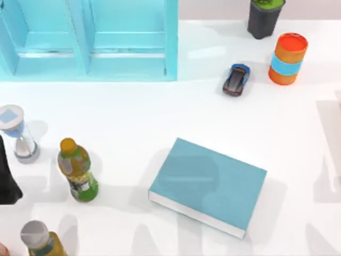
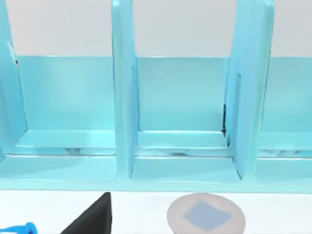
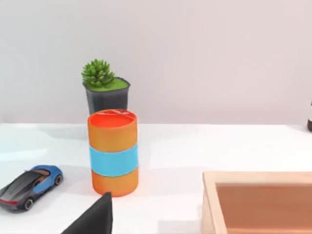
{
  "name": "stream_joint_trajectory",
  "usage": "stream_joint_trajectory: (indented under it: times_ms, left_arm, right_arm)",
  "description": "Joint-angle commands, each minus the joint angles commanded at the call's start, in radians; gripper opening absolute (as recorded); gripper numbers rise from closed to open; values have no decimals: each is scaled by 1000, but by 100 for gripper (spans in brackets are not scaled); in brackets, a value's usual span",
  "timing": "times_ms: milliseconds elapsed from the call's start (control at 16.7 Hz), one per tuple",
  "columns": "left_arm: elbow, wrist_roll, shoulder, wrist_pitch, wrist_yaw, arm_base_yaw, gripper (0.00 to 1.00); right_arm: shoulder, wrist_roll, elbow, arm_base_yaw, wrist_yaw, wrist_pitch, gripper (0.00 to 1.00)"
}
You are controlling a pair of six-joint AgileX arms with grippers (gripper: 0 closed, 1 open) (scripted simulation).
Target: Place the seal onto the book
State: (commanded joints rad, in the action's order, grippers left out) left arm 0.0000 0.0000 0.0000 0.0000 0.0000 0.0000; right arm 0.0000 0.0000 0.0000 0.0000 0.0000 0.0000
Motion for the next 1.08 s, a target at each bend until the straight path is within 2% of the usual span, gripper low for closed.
stream_joint_trajectory:
  times_ms: [180, 420, 1080]
  left_arm:
    - [0, 0, 0, 0, 0, 0, 100]
    - [0, 0, 0, 0, 0, 0, 100]
    - [0, 0, 0, 0, 0, 0, 100]
  right_arm:
    - [62, -35, 59, -10, 3, -61, 100]
    - [294, -130, 260, -51, 13, -263, 100]
    - [1410, -356, 1158, -279, 36, -969, 100]
